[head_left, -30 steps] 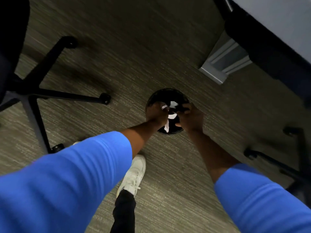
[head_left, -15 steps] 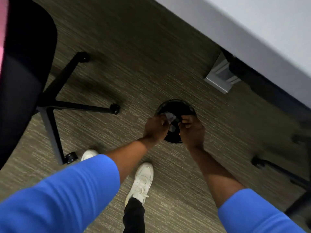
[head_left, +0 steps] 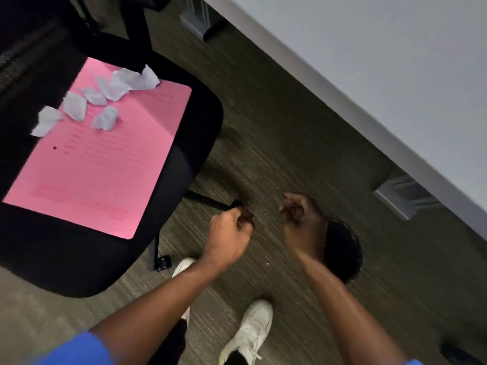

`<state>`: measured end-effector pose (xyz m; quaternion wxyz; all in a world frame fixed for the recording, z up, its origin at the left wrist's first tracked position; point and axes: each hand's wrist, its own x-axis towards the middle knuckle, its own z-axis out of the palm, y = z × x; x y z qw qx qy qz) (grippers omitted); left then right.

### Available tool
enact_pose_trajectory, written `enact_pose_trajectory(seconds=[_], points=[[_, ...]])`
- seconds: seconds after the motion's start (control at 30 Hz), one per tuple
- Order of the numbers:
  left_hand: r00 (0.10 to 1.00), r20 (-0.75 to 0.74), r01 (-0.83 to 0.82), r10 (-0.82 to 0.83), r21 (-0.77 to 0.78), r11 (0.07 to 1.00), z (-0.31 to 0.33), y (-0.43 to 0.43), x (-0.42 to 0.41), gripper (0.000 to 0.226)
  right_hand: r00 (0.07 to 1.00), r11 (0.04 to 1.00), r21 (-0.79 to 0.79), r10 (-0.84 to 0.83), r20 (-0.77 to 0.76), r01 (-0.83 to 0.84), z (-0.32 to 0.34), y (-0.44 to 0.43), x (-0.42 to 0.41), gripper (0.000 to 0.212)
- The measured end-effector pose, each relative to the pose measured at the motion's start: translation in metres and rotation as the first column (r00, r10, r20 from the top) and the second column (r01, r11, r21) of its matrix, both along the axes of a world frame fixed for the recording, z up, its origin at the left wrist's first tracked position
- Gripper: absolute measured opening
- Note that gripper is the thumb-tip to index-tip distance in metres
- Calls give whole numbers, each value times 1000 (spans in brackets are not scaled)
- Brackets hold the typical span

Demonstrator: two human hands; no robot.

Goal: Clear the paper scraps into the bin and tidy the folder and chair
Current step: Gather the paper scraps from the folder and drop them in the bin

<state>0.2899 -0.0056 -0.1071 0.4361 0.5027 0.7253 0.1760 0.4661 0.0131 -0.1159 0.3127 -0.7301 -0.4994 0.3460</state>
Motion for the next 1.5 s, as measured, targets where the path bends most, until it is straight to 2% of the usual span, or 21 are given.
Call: enact_pose_trajectory(seconds=[0.13, 0.23, 0.33, 0.4, 0.47, 0.53, 0.63, 0.7, 0.8, 0.9, 0.97, 1.13, 1.23, 1.4, 1.5], points=[[993, 32, -117, 113, 131, 985, 34, 16, -66, 13, 998, 999, 19, 52, -47, -51, 32, 39, -57, 28], [979, 11, -202, 205, 226, 953, 57, 29, -112, 8, 983, 984, 49, 173, -65, -170, 59, 64, -96, 33], [946, -37, -285, 323, 385, 878, 77, 41, -151, 11, 958, 956, 61, 288, -9, -287, 83, 87, -135, 42], [909, -133, -284, 394, 494, 822, 86, 50, -176, 17, 932, 927, 96, 358, 60, -363, 93, 101, -159, 50], [852, -255, -254, 458, 564, 786, 91, 60, -203, 33, 881, 877, 132, 439, 178, -463, 97, 117, -182, 58], [772, -379, -243, 510, 565, 788, 90, 71, -230, 63, 811, 829, 97, 504, 298, -551, 98, 134, -204, 67], [675, -531, -317, 513, 419, 851, 85, 87, -260, 117, 720, 798, -22, 554, 418, -602, 98, 161, -234, 81], [682, -538, -387, 495, 309, 869, 84, 97, -273, 147, 656, 766, -59, 584, 478, -640, 97, 177, -254, 89], [710, -531, -393, 463, 247, 886, 80, 114, -285, 164, 576, 725, -96, 614, 540, -682, 97, 200, -282, 88], [736, -520, -348, 434, 259, 901, 77, 130, -287, 161, 511, 678, -99, 633, 581, -728, 96, 219, -306, 78], [744, -544, -268, 388, 289, 919, 75, 137, -284, 149, 474, 649, -111, 652, 592, -753, 96, 229, -321, 74], [750, -583, -87, 313, 383, 920, 66, 139, -282, 86, 380, 589, -125, 653, 655, -798, 93, 240, -348, 70], [734, -615, -8, 290, 418, 908, 60, 133, -287, 61, 303, 535, -149, 662, 685, -832, 91, 242, -359, 67], [763, -584, 17, 277, 447, 894, 56, 135, -298, 51, 219, 462, -180, 684, 696, -868, 86, 242, -366, 57], [751, -616, 56, 239, 420, 906, 57, 138, -303, 52, 277, 466, -122, 695, 663, -876, 83, 238, -361, 46]])
